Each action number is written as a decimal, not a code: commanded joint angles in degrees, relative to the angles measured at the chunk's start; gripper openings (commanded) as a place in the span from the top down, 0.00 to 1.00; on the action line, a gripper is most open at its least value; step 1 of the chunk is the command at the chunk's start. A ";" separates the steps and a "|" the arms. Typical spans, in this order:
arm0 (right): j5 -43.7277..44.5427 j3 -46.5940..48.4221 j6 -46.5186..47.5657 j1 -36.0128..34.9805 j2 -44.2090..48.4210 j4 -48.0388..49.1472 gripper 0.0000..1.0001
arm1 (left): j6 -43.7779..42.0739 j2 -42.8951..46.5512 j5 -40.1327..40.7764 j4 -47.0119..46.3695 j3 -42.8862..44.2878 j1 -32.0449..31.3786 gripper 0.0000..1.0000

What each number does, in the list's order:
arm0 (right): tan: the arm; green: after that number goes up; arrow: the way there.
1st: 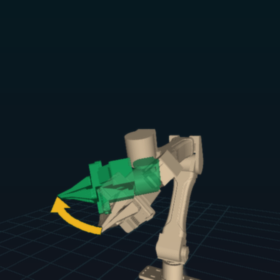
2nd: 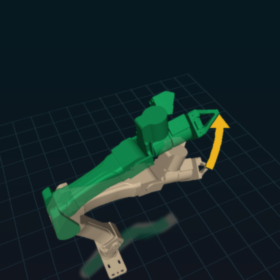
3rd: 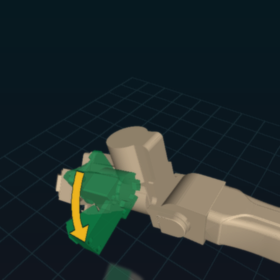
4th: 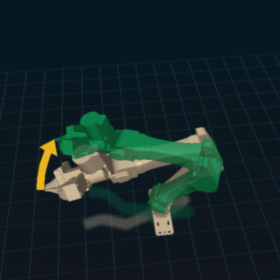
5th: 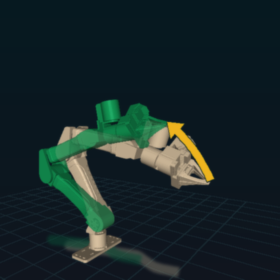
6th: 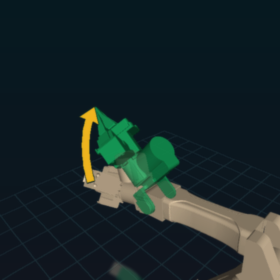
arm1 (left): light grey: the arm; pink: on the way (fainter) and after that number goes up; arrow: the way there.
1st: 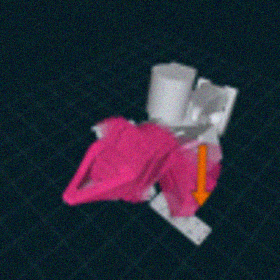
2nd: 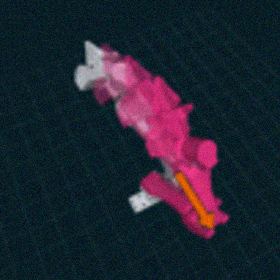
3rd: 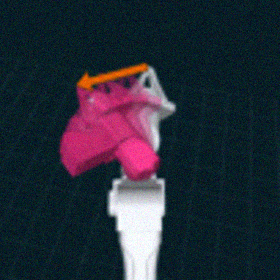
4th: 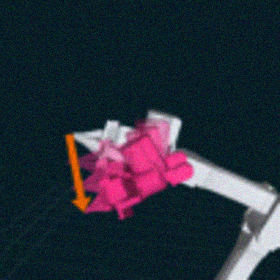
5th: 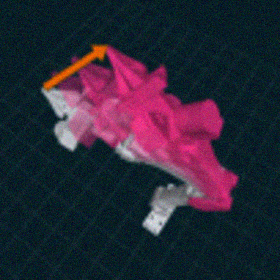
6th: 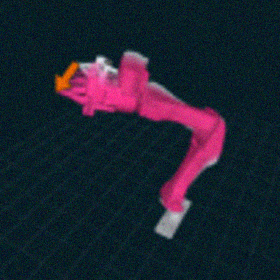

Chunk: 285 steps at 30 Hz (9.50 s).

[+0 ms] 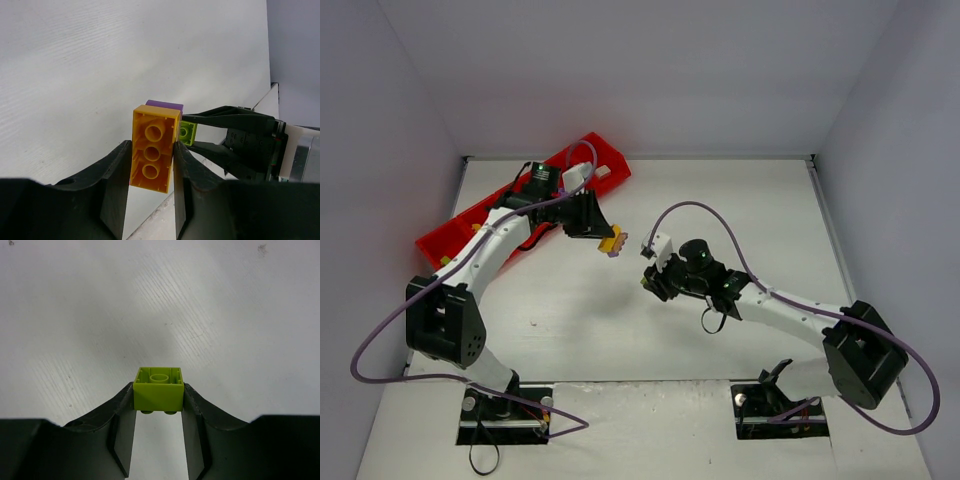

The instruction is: Sort the legos into containers by color

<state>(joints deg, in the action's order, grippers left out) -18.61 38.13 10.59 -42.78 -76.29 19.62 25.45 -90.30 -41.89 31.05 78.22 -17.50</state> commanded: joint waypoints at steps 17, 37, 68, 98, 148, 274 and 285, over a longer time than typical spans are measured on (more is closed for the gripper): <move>5.87 10.03 -3.91 0.07 -15.99 -2.39 0.50 | -1.81 5.22 0.23 -1.52 -1.39 4.05 1.00; -0.55 14.78 2.06 -1.33 -2.99 -1.42 0.13 | -0.14 6.10 -5.57 -2.75 -2.45 3.79 1.00; -1.51 21.99 4.62 -3.27 -9.66 0.16 0.08 | 0.65 5.66 -7.95 -2.66 -2.72 -0.43 1.00; 3.23 12.06 1.98 -2.92 -5.01 -1.60 1.00 | -3.22 5.49 -5.13 1.65 0.09 0.97 1.00; 1.12 7.40 -2.24 7.45 2.73 -3.97 1.00 | 5.13 -12.52 56.74 0.50 12.57 26.11 0.73; 24.68 15.23 -27.20 31.80 7.73 -14.43 0.01 | -5.94 -16.21 31.17 -2.84 6.24 -24.69 0.39; 24.42 12.67 -28.34 32.24 10.20 -16.19 0.00 | -6.38 -18.42 29.85 -3.36 2.91 -27.06 0.46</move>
<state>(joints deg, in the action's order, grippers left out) 5.54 50.85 -16.56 -10.87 -67.81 1.83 20.14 -111.63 -11.29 28.49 81.65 -43.94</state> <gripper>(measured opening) 0.996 0.543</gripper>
